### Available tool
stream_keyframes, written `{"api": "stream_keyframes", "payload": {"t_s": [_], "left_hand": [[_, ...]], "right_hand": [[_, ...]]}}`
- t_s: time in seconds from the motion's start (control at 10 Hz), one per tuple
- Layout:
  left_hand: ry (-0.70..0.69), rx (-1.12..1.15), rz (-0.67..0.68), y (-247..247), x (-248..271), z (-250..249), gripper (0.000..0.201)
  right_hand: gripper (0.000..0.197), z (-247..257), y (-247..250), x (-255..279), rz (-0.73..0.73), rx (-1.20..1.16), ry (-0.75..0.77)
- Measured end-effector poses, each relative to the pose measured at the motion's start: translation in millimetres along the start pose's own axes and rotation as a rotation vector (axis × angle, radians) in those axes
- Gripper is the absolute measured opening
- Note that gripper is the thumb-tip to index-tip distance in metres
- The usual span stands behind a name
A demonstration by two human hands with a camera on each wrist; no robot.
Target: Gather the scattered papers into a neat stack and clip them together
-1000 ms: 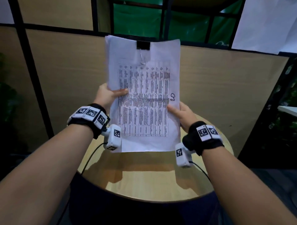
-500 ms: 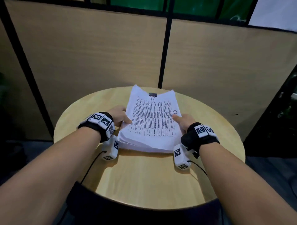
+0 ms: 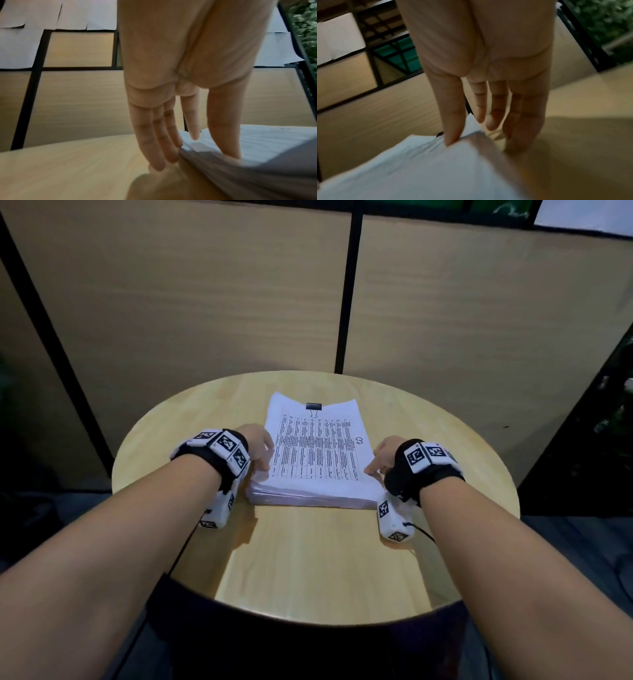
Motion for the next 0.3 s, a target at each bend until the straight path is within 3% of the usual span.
{"api": "stream_keyframes", "payload": {"t_s": [0.1, 0.2, 0.3], "left_hand": [[-0.046, -0.111, 0.034, -4.9, 18.5, -1.0, 0.049], [-0.076, -0.083, 0.043, -0.1, 55.4, 5.5, 0.05], [-0.169, 0.034, 0.018, -3.0, 87.2, 18.2, 0.03]], "right_hand": [[0.061, 13.0, 1.7, 32.8, 0.033, 0.066, 0.045], [0.068, 33.7, 4.1, 88.4, 0.044, -0.038, 0.069], [0.053, 40.1, 0.2, 134.7, -0.023, -0.162, 0.18]]}}
Point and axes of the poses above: each hand's wrist, its own x-axis away from the middle knuckle, its own y-axis out of the back of the hand, z = x × y, the point moved 9 cm from there along -x, towards the middle knuckle, and after that the axes turned 8 degrees about y, right-handed, at the moved point
